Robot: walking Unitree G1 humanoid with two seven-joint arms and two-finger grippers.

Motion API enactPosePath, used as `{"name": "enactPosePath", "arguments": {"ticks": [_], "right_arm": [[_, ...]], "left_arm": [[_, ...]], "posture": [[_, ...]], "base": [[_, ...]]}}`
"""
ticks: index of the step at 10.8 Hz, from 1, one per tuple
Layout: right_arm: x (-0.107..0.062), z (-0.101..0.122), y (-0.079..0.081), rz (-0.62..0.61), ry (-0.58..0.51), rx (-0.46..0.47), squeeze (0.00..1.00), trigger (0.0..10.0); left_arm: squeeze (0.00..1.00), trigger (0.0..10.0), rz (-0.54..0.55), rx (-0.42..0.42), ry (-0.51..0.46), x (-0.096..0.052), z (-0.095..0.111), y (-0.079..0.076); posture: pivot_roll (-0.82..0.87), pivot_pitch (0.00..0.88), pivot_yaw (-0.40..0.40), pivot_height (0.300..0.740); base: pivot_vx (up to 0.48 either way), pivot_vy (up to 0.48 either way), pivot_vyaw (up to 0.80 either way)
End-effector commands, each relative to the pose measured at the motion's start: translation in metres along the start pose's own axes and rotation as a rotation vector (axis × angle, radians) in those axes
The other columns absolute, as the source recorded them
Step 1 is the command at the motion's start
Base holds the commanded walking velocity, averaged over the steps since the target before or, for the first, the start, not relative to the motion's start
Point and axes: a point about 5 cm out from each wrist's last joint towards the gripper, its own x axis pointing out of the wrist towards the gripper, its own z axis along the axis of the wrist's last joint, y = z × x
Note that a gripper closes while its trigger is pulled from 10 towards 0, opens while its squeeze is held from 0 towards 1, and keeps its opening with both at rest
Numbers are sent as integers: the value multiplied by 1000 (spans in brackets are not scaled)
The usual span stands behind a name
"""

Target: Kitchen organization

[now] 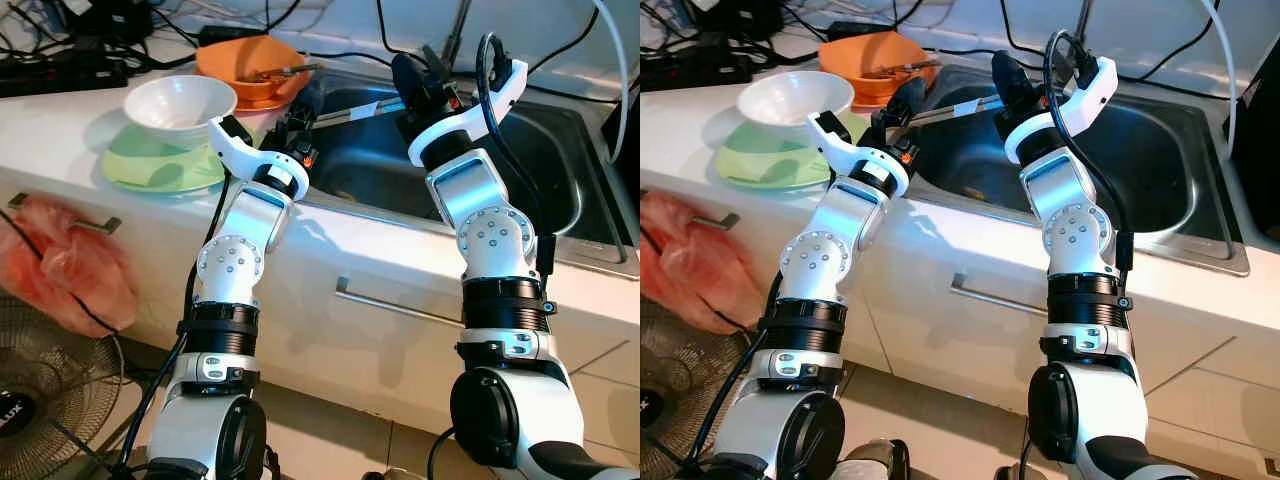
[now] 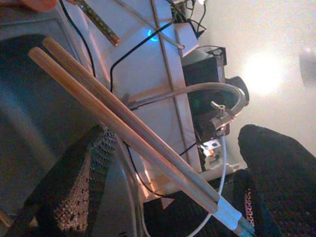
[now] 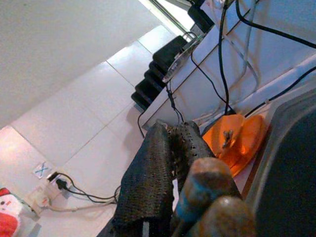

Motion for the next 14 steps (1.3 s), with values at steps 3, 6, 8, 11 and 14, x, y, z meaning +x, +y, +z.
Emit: {"name": "enactPosePath", "arguments": {"ticks": [3, 6, 8, 11, 14], "right_arm": [[1, 4, 5, 22, -12, -11, 0, 0], [1, 4, 5, 22, -12, -11, 0, 0], [1, 4, 5, 22, -12, -11, 0, 0], [1, 4, 5, 22, -12, -11, 0, 0], [1, 4, 5, 22, -12, -11, 0, 0]], "left_arm": [[1000, 10000, 30, -173, 87, -5, -58, 3], [1000, 10000, 30, -173, 87, -5, -58, 3], [1000, 10000, 30, -173, 87, -5, -58, 3], [1000, 10000, 30, -173, 87, -5, -58, 3], [1000, 10000, 30, -173, 87, -5, -58, 3]], "posture": [[6, 169, 21, 740], [6, 169, 21, 740], [6, 169, 21, 740], [6, 169, 21, 740], [6, 169, 21, 740]], "base": [[0, 0, 0], [0, 0, 0], [0, 0, 0], [0, 0, 0], [0, 0, 0]]}}
